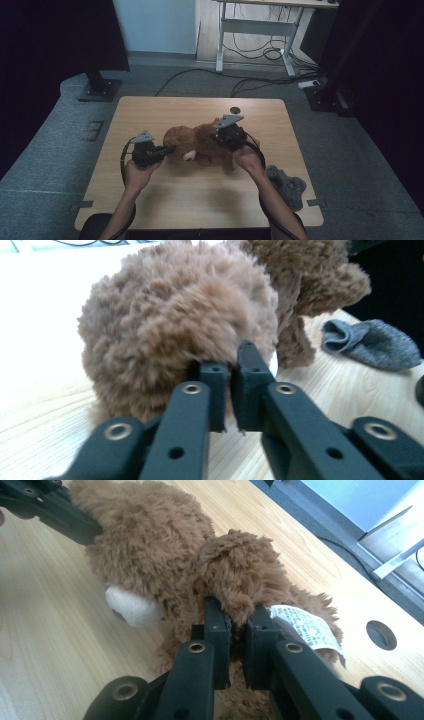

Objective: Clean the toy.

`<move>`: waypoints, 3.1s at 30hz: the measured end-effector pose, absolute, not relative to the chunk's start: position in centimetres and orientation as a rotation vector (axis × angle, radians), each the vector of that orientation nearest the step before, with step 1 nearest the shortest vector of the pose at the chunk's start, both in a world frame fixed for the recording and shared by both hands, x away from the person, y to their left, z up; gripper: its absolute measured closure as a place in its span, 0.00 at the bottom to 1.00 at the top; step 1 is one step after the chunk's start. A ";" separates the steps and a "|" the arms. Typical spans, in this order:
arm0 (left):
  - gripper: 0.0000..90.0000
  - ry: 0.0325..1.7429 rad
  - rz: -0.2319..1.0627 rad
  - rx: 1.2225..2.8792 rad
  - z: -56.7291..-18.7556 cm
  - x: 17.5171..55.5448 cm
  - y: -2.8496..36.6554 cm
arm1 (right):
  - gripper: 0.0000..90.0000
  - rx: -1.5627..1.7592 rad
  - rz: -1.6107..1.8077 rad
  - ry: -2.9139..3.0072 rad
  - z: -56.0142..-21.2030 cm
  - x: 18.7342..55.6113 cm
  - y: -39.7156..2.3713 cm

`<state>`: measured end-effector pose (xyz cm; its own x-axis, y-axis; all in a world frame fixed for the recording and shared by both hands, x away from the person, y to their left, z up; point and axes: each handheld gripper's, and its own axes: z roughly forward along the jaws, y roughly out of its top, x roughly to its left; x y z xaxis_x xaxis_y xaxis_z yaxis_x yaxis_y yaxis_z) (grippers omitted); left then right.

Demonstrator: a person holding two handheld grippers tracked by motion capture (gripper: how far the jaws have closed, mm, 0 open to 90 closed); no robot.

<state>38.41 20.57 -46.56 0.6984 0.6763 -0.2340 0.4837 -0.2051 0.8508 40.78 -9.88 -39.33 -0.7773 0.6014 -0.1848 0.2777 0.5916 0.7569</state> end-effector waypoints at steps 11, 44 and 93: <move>0.51 0.917 0.359 1.956 -48.7 37.8 23.1 | 0.92 0.707 1.010 2.400 -39.8 40.9 -9.3; 1.00 0.852 0.445 2.032 -49.5 38.5 20.4 | 0.89 0.734 0.989 2.441 -40.5 41.6 -9.2; 1.00 0.850 0.487 1.988 -49.6 38.9 21.0 | 0.76 1.071 0.914 2.344 -50.5 42.8 -16.4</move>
<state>38.88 20.99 -49.61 0.6872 0.7264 0.0090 0.3755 -0.3658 0.8516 42.79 -16.43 -50.52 -0.6236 0.7767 -0.0884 0.5119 0.4912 0.7048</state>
